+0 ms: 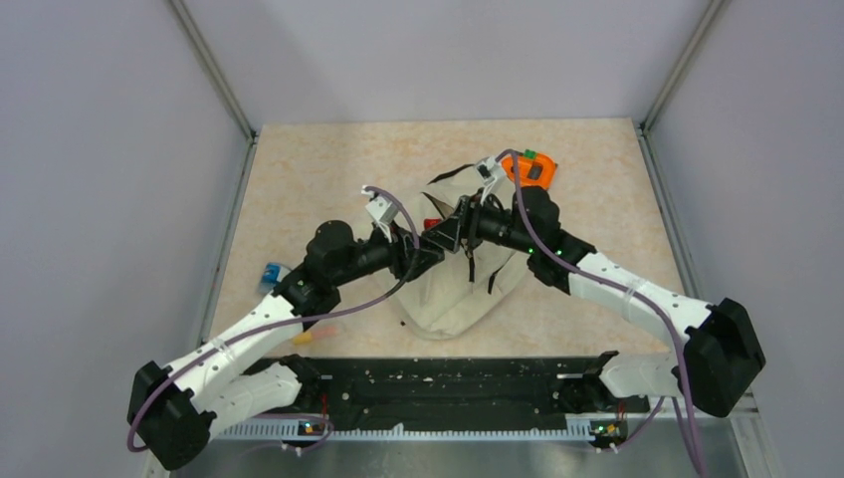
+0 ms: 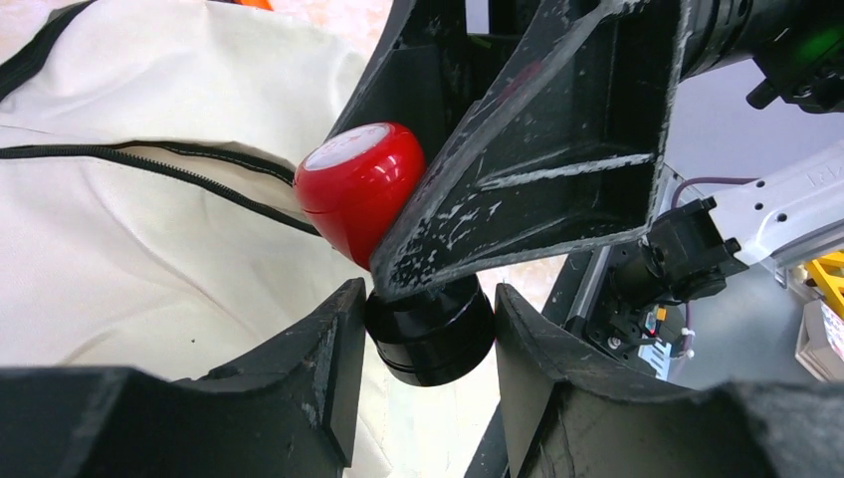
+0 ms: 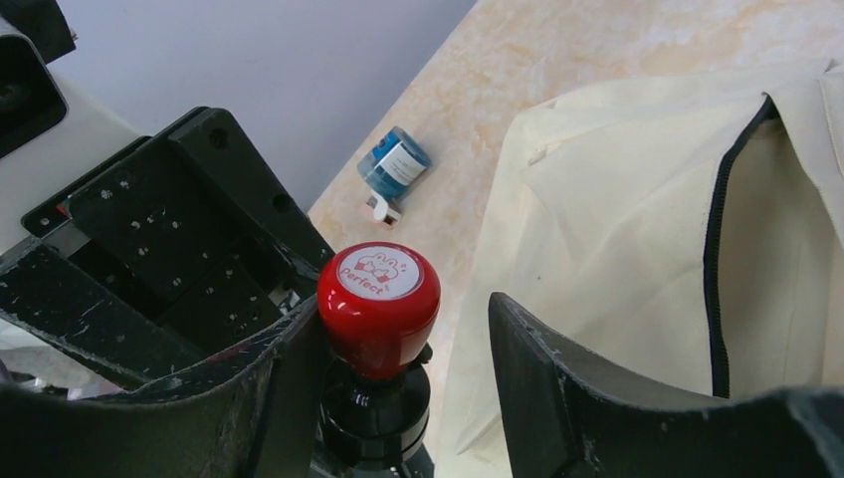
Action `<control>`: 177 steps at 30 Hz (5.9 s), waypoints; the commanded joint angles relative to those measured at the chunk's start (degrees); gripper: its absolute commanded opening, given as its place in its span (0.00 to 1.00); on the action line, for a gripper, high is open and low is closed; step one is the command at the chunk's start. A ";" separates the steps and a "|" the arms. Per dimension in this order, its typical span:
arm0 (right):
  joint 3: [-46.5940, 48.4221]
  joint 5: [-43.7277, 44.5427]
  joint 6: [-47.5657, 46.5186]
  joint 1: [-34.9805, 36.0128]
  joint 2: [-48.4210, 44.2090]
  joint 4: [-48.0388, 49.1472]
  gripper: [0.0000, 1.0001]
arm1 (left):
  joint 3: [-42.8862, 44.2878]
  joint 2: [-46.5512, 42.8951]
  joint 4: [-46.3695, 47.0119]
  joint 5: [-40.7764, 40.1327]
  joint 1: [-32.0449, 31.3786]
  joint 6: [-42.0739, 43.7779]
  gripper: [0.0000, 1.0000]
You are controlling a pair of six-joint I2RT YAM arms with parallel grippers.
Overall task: Pack the student bag
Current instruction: Place the personal item in the student bag, then pick up the stationery from the center of the board.
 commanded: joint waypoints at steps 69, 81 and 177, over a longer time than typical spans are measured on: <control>12.61 3.34 -18.33 -5.67 22.95 -9.56 0.02 | -2.19 -7.47 -23.78 -8.75 29.24 -8.18 0.91; 16.56 -8.93 -15.23 -7.61 26.38 -12.34 0.22 | -3.09 -7.50 -24.71 -8.91 29.64 -9.52 0.91; -3.76 -1.89 -24.77 -5.08 -9.27 2.55 0.79 | 2.15 -3.33 -21.37 0.98 55.80 -21.53 0.54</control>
